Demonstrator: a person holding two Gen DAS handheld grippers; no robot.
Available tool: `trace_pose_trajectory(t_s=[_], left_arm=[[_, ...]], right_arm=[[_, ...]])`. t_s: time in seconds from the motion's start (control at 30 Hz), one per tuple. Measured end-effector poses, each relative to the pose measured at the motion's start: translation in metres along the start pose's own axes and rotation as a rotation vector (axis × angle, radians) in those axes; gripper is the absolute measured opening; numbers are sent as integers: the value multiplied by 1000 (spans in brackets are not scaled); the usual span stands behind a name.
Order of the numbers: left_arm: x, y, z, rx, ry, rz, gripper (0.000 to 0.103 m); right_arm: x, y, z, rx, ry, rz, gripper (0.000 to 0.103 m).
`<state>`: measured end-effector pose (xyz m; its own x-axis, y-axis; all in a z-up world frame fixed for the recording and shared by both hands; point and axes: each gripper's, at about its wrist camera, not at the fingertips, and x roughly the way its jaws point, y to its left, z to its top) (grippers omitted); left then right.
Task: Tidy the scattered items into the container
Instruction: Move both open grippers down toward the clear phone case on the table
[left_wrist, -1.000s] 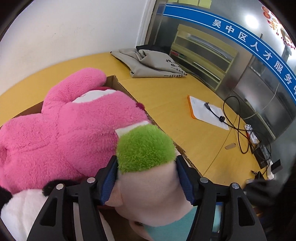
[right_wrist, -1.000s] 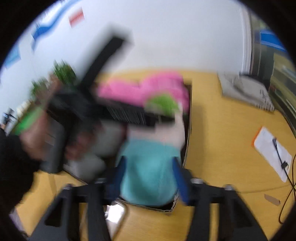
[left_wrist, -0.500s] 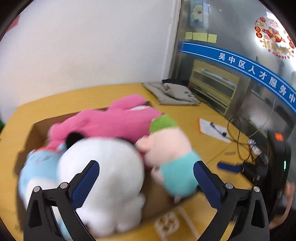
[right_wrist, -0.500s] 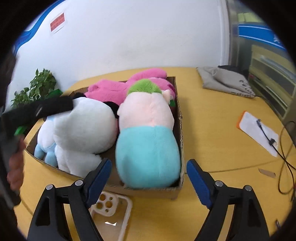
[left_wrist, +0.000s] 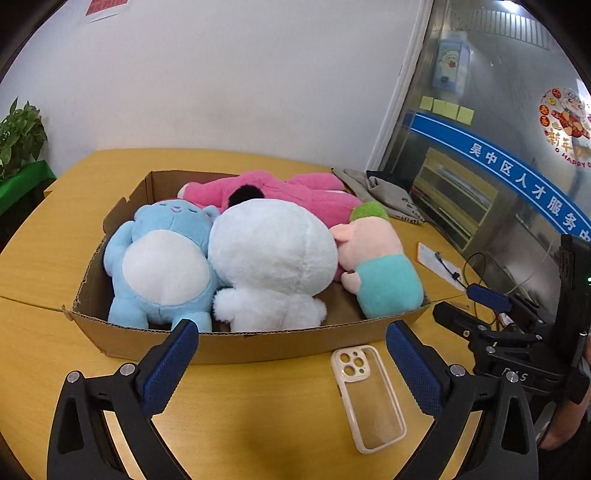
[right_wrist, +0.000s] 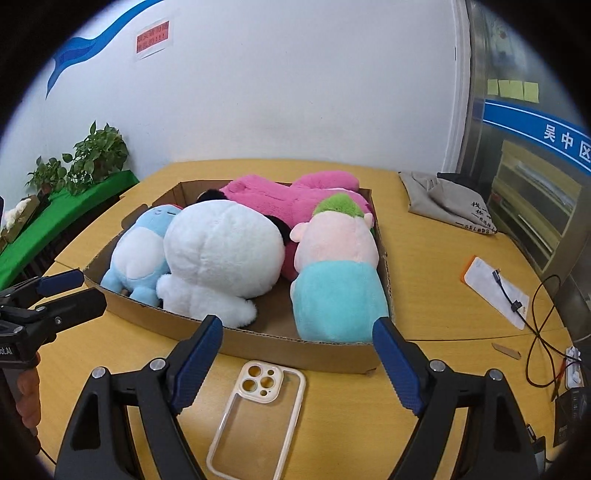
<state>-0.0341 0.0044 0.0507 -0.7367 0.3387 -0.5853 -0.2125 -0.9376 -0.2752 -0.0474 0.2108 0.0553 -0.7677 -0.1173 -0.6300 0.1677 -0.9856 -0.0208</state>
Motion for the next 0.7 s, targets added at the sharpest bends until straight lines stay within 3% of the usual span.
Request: trace_pose_trajectory(t_s=[0.43,0.7], left_arm=[[14,-8,-15,-11,65,-58,103],[68,-19,-36,-5,218,-114,102]], right_arm=[[-5,-4,-20,14,34,-2,83],[47,-15,-85,40,263,20,82]])
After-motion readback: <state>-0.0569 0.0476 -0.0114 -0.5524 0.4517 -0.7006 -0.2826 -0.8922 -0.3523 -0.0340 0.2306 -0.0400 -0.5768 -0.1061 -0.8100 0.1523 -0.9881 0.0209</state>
